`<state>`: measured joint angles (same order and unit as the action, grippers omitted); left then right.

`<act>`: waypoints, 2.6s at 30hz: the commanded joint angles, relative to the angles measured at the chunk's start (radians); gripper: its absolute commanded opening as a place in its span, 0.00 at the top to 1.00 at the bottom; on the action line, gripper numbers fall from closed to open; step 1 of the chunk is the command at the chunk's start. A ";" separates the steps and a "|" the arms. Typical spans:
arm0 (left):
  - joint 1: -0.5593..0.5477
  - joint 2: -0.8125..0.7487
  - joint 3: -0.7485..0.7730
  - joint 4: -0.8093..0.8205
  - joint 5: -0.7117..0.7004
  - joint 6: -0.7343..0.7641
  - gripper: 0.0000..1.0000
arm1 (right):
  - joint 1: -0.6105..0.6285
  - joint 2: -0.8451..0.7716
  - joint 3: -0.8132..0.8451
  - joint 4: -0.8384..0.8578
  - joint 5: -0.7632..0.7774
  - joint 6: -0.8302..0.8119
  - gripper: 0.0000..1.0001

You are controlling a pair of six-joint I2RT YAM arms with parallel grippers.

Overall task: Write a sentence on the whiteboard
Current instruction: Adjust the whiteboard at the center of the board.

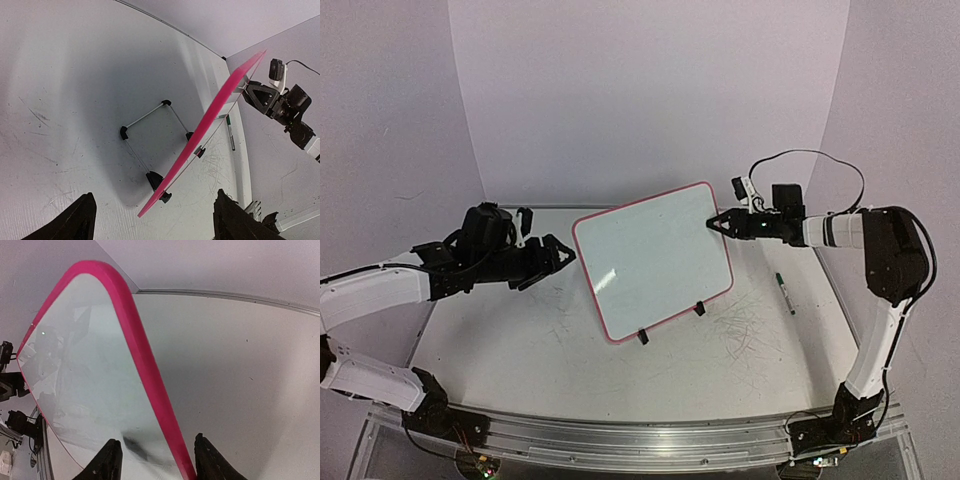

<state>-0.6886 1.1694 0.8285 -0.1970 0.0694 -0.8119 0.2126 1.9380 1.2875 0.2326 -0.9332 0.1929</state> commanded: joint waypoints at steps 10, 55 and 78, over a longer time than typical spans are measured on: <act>-0.006 -0.067 -0.042 0.038 -0.113 -0.018 0.22 | 0.098 -0.123 -0.155 0.202 0.051 0.155 0.54; -0.100 0.134 0.163 0.059 -0.240 0.214 0.70 | 0.205 -0.218 -0.380 0.510 0.176 0.262 0.72; -0.111 -0.099 -0.085 0.012 -0.349 0.081 0.75 | 0.286 -0.217 -0.392 0.599 0.218 0.263 0.72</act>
<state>-0.8039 1.1144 0.7739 -0.2060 -0.2039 -0.6720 0.4347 1.7576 0.8577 0.7138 -0.5934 0.4473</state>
